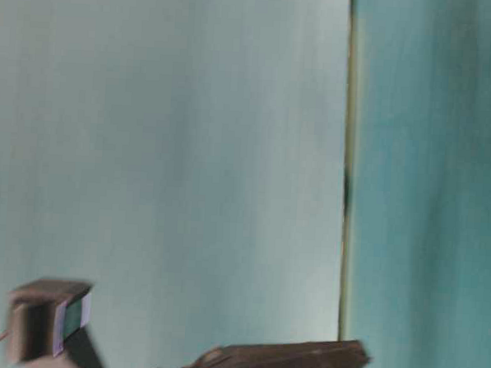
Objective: Insert the washer onto the shaft with both hands.
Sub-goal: 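Move left gripper over the silver washer and right gripper over the threaded shaft, then open both grippers and lower them toward the washer and shaft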
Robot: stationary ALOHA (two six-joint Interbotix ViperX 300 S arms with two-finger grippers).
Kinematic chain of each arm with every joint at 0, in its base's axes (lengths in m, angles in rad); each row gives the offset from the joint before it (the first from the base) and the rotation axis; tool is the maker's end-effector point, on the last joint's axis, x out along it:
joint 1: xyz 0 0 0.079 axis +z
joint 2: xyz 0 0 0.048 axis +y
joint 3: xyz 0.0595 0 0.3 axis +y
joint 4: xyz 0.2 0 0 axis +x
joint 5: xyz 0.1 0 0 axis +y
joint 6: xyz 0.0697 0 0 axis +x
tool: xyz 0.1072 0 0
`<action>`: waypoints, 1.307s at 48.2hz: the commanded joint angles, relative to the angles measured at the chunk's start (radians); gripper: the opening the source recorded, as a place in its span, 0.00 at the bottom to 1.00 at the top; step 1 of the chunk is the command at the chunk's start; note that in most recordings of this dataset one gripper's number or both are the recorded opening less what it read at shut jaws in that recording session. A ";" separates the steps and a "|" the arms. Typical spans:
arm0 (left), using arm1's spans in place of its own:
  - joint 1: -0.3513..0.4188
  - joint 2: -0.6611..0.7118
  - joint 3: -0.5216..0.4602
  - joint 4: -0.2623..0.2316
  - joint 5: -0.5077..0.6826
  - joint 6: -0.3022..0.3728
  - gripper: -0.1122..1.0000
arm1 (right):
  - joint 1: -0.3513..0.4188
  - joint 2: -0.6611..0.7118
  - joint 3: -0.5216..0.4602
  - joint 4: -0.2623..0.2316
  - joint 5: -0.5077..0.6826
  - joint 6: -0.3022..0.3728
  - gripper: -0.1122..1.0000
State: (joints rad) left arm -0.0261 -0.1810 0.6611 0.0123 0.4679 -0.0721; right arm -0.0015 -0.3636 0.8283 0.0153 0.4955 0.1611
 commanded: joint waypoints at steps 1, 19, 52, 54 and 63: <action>-0.008 0.026 -0.038 0.002 0.014 0.003 0.12 | 0.005 0.038 -0.051 -0.005 0.043 -0.025 0.01; -0.008 0.117 -0.061 0.002 0.025 0.000 0.12 | 0.009 0.169 -0.127 -0.005 0.083 -0.120 0.01; 0.003 0.202 -0.063 0.006 -0.012 0.009 0.12 | 0.009 0.273 -0.155 -0.005 0.067 -0.155 0.01; 0.005 0.206 -0.066 0.006 -0.014 0.009 0.12 | 0.008 0.282 -0.155 -0.005 0.061 -0.155 0.01; 0.005 0.216 -0.074 0.006 -0.014 0.009 0.12 | 0.008 0.313 -0.138 -0.005 0.043 -0.155 0.01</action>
State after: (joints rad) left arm -0.0215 0.0368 0.6059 0.0169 0.4602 -0.0644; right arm 0.0046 -0.0552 0.6903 0.0123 0.5492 0.0153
